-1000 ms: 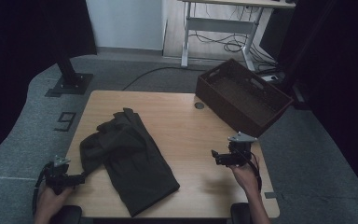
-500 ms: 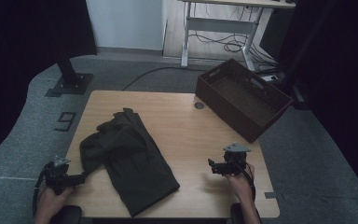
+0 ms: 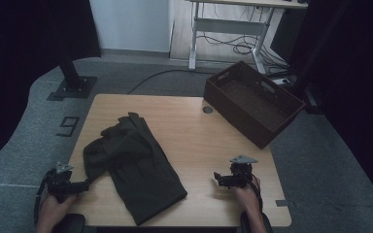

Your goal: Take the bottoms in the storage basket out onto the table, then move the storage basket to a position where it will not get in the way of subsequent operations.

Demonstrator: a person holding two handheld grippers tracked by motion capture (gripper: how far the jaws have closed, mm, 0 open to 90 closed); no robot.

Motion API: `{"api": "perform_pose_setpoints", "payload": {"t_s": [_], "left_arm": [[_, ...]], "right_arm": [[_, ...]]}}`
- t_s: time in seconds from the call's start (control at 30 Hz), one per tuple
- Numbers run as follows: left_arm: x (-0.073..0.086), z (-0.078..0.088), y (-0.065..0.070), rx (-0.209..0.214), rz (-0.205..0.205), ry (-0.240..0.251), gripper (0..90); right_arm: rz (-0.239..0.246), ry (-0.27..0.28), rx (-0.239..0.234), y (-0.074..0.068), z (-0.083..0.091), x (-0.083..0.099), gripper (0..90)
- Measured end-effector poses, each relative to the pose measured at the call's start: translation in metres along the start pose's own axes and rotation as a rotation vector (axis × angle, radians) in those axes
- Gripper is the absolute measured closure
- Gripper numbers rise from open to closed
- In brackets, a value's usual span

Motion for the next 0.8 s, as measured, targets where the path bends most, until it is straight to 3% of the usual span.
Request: {"api": "perform_pose_setpoints", "payload": {"t_s": [0.1,0.27,0.8], "left_arm": [[0.0,0.0,0.0,0.0,0.0,0.0,0.0],[0.0,0.0001,0.0001,-0.001,0.001,0.001,0.0],[0.0028,0.0047,0.0027,0.042,-0.042,-0.01,1.3]], "right_arm": [[0.006,-0.029,-0.019,-0.0031,-0.0047,0.0057,0.0],[0.066,-0.048,0.016,-0.005,-0.0083,0.0085,0.0],[0.078,-0.061,-0.004,-0.0072,-0.007,0.0093,0.0]]}}
Point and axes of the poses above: each handheld gripper's, and its own axes: z roughly backward along the jaws, x roughly out of its underside, y roughly to its right, the point moved 10 cm from there along -z, roughly forward along the jaws, and after that the axes turned 3 degrees about y, right-handed, at the moved point
